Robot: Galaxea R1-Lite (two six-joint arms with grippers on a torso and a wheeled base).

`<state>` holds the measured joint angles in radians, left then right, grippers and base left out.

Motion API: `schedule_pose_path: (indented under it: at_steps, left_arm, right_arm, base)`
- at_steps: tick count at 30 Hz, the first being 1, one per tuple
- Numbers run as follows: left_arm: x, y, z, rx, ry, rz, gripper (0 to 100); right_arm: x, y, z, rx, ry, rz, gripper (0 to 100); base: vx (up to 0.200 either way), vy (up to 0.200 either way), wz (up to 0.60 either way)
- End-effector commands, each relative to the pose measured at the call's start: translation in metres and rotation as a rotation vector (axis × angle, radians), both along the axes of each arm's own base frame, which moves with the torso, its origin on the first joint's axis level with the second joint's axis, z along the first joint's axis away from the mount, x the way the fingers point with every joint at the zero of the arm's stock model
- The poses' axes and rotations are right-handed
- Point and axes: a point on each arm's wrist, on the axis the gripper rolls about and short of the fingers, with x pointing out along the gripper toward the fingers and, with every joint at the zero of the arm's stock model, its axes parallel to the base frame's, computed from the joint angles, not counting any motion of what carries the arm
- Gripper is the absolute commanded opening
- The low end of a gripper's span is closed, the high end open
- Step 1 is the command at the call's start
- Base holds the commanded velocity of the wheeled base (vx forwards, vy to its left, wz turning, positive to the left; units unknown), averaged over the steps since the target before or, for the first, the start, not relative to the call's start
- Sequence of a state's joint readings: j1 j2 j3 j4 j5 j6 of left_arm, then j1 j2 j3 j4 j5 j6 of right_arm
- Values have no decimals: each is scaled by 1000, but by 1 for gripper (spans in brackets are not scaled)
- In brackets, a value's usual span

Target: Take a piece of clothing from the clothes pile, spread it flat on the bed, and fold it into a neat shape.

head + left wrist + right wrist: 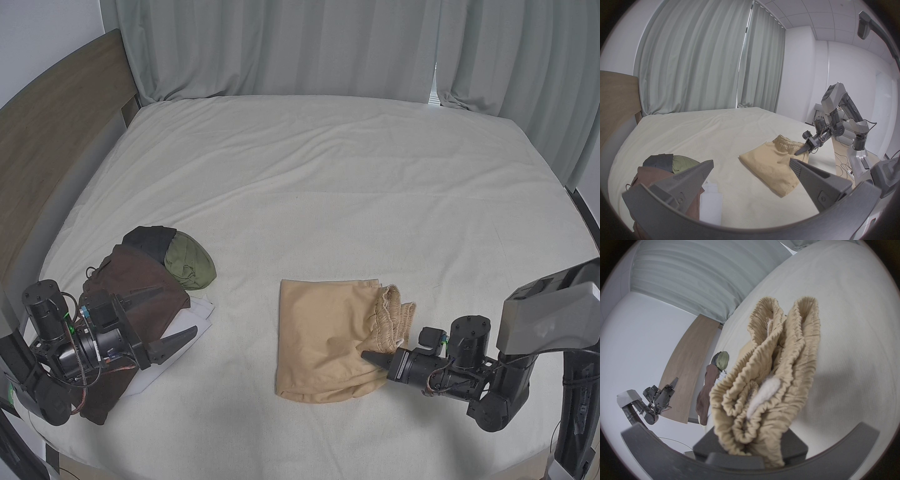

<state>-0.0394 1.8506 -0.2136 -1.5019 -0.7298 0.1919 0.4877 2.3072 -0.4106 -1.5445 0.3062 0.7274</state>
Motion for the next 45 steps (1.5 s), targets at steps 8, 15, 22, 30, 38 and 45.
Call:
schedule_pose_path:
  at_steps: [8, 15, 22, 30, 38, 45]
  left_arm:
    - [-3, 0, -1, 1, 9, 2, 100]
    - [-3, 0, 1, -2, -3, -8, 100]
    - [-3, 0, -1, -3, 1, -7, 100]
    - [-4, -2, -1, -3, 4, -13, 100]
    - [-3, -2, -2, -3, 5, -13, 100]
    - [-3, -2, -2, -3, 4, -11, 100]
  right_arm:
    - [-12, 3, 51, 75, -138, 83, 0]
    - [-10, 5, 70, 111, -208, 125, 0]
    - [-2, 9, 87, 145, -287, 134, 0]
    - [14, 13, 104, 187, -367, 143, 0]
    - [31, 15, 119, 210, -424, 132, 0]
    - [51, 15, 133, 228, -481, 108, 0]
  base:
    - [0, 0, 0]
    - [0, 0, 0]
    - [0, 0, 0]
    - [0, 0, 0]
    - [0, 0, 0]
    - [0, 0, 0]
